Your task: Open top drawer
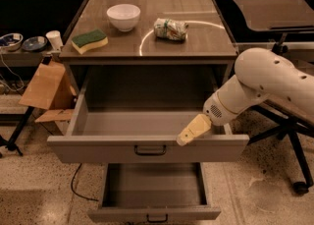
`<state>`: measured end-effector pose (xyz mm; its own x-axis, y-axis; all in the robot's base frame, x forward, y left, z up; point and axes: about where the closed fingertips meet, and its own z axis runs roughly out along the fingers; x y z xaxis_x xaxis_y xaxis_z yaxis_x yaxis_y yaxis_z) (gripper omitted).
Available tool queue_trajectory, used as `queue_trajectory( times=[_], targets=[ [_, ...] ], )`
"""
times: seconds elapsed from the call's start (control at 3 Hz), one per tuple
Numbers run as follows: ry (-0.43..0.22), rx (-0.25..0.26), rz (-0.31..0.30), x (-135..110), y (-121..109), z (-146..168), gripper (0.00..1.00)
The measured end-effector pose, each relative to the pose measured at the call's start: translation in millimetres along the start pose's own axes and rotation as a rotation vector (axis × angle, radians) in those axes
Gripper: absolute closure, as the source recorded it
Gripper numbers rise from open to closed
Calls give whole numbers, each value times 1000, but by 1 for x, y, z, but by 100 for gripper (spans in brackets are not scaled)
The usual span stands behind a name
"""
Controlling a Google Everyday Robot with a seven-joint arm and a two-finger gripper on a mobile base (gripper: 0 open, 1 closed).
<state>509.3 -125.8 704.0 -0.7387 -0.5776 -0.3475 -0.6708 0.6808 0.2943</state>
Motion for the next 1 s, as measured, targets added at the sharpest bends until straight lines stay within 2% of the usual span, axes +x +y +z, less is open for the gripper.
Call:
queue_trajectory(
  times=[0.33, 0.67, 1.0],
  targets=[
    [-13, -17, -19, -13, -7, 4, 0],
    [-23, -32, -55, -29, -18, 18, 16],
    [-44, -34, -83, -37, -31, 26, 40]
  ],
)
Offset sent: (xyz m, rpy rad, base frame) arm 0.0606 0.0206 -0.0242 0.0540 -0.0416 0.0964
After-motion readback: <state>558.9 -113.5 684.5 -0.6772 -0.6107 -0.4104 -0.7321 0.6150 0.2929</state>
